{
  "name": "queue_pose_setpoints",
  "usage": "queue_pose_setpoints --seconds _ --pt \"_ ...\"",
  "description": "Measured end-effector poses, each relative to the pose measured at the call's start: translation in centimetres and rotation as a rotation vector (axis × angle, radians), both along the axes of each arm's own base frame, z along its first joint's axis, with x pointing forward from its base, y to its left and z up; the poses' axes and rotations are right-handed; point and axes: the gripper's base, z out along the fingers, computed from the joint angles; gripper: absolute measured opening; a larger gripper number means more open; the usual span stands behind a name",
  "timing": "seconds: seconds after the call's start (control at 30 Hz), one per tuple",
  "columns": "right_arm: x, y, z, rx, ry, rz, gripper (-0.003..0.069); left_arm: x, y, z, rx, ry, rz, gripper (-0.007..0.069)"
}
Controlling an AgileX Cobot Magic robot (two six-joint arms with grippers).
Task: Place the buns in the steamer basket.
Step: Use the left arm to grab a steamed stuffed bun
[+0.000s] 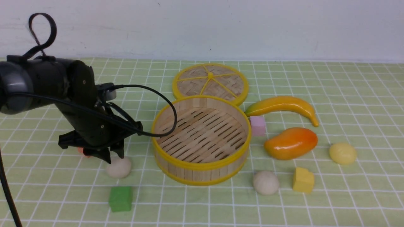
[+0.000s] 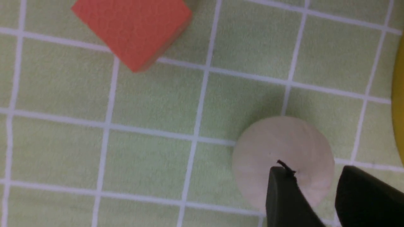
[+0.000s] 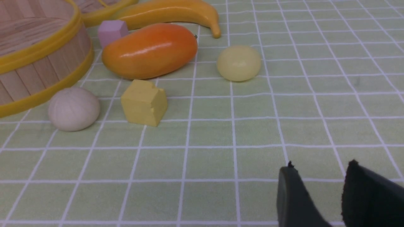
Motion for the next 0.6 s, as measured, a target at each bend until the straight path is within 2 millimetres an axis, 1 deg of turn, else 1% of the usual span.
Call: queue_pose_setpoints --seconds 0.17,0.2,0.23,0.3,0.33,0.43,0.47,0.53,0.6 --pt "0.0 0.0 0.0 0.0 0.0 0.0 0.024 0.4 0.0 -1.4 0.011 0.028 0.0 0.0237" --pt "0.0 0.0 0.0 0.0 0.0 0.0 0.024 0.4 0.0 -1.4 0.011 0.028 0.0 0.0237" --pt "0.0 0.0 0.0 0.0 0.0 0.0 0.024 0.4 -0.1 -1.6 0.013 0.031 0.0 0.0225" --pt "0.0 0.0 0.0 0.0 0.0 0.0 0.024 0.5 -0.1 -1.6 0.013 0.03 0.0 0.0187" --pt "0.0 0.0 0.0 0.0 0.0 0.0 0.024 0.4 -0.1 -1.6 0.013 0.031 0.0 0.0182" --pt "0.0 0.0 0.0 0.0 0.0 0.0 0.024 0.5 -0.1 -1.6 0.013 0.032 0.0 0.0037" --pt "0.0 0.0 0.0 0.0 0.0 0.0 0.024 0.5 -0.1 -1.6 0.013 0.032 0.0 0.001" --pt "0.0 0.0 0.0 0.0 0.0 0.0 0.024 0.4 0.0 -1.5 0.015 0.039 -0.001 -0.0013" --pt "0.0 0.0 0.0 0.0 0.0 0.0 0.024 0.3 0.0 -1.4 0.02 0.048 -0.008 -0.0013"
